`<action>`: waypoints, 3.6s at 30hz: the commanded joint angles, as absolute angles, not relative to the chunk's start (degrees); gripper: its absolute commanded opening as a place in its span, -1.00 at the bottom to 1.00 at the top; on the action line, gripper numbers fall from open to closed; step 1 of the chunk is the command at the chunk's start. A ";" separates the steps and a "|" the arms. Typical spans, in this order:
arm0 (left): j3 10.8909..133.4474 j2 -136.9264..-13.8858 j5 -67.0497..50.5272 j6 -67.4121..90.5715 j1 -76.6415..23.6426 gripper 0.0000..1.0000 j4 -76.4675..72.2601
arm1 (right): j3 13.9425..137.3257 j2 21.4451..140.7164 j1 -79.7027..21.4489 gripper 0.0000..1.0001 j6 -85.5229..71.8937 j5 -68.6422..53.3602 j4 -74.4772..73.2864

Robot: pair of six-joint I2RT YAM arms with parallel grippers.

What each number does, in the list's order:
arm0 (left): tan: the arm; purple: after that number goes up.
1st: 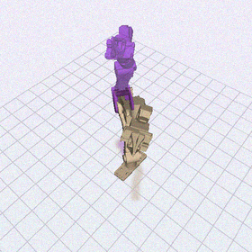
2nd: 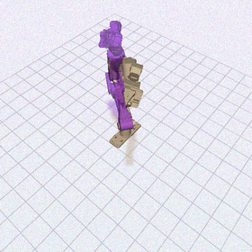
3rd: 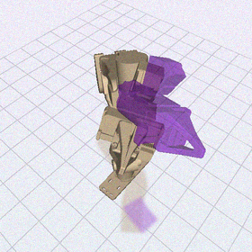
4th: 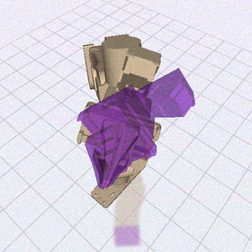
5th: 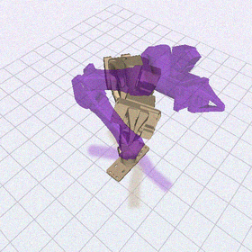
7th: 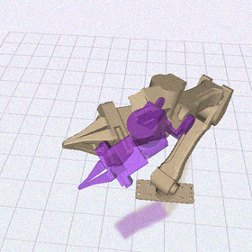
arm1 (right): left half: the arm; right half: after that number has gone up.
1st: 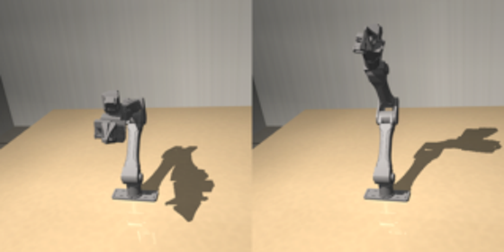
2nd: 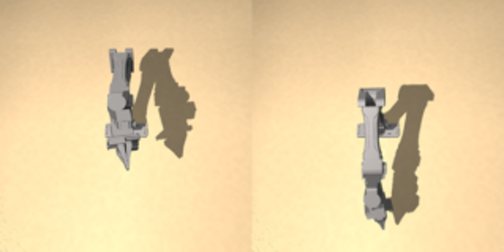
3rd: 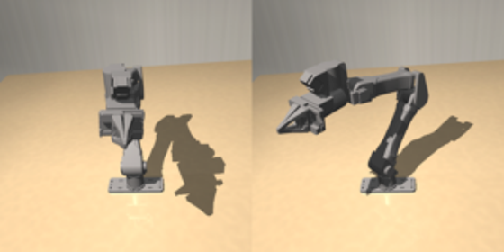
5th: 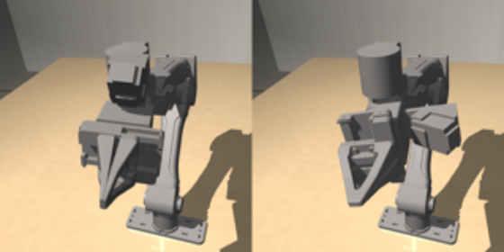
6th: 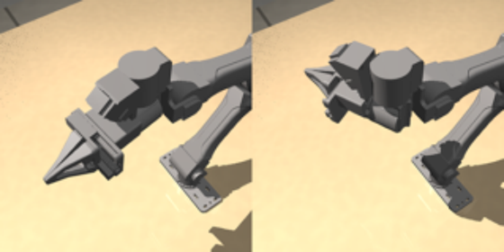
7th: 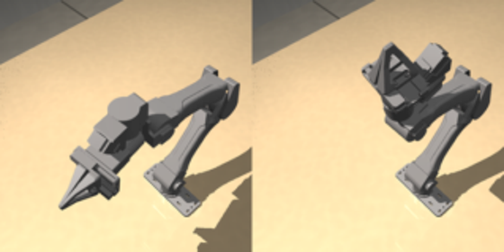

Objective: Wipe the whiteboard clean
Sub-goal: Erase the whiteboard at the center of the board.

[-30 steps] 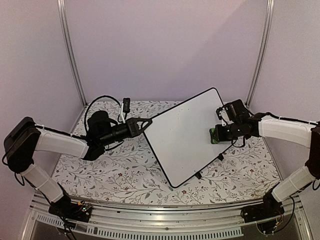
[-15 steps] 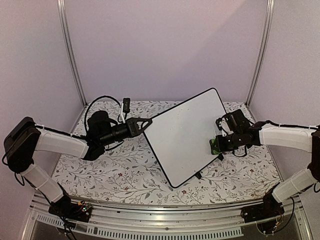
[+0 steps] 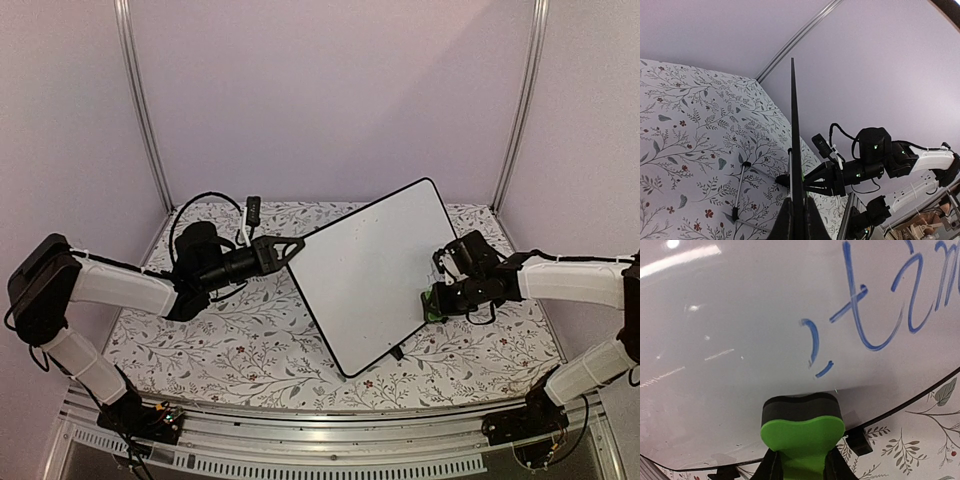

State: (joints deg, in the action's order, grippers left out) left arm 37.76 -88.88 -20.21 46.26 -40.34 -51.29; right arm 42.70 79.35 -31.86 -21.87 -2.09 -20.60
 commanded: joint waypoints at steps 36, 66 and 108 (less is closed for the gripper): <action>35.93 -90.00 -28.38 43.60 -42.01 -1.00 -49.39 | 46.00 80.14 -32.89 -1.00 -20.29 2.36 -23.11; 35.81 -90.22 -28.99 43.95 -42.04 -1.00 -49.98 | 54.36 83.57 -42.97 -1.00 -25.51 18.27 -26.10; 35.59 -90.26 -29.18 44.13 -42.01 -1.00 -50.28 | 46.60 81.78 -25.86 -1.00 -20.31 -3.73 -15.40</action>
